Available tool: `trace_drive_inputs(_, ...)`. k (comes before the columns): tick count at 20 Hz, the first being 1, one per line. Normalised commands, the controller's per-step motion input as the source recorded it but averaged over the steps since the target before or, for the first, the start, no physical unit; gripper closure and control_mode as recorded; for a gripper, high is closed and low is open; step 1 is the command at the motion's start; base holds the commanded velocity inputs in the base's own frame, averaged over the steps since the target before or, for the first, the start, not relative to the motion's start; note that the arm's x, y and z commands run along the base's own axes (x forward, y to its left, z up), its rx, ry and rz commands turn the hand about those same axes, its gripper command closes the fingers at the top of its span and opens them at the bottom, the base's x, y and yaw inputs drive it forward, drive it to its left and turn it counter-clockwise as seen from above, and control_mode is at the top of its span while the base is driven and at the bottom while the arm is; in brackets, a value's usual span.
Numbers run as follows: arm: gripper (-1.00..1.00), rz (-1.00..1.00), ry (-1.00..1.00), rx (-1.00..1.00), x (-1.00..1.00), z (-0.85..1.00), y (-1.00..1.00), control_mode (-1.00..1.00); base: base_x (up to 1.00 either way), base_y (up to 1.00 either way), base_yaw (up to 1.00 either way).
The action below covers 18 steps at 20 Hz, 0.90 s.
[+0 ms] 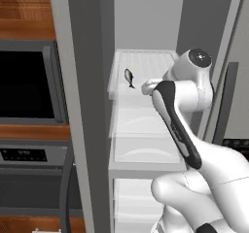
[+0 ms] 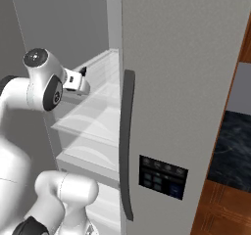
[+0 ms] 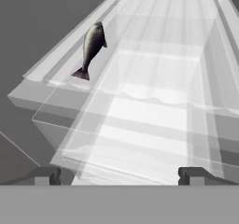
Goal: Place one mushroom and one fish in each tupperware on the nearby counter, to pack two identical lunches.
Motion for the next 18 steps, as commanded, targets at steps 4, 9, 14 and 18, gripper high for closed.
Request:
trace_drive_inputs(4, -1.00, 0.04, 0.00, 0.00, 0.42, 0.05, 0.07, -1.00, 0.00, 0.00, 0.00)
trace_drive_inputs(9, -1.00, 0.05, 0.00, 0.00, 0.41, 0.00, 0.16, -1.00, 0.00, 0.00, 0.00)
trace_drive_inputs(14, -1.00, 0.03, 0.00, 0.00, 0.38, 0.00, 0.14, -1.00, 0.00, 0.00, 0.00)
trace_drive_inputs(18, -1.00, 0.01, 0.00, 0.00, 0.29, 0.00, 0.14, -1.00, 0.00, 0.00, 0.00)
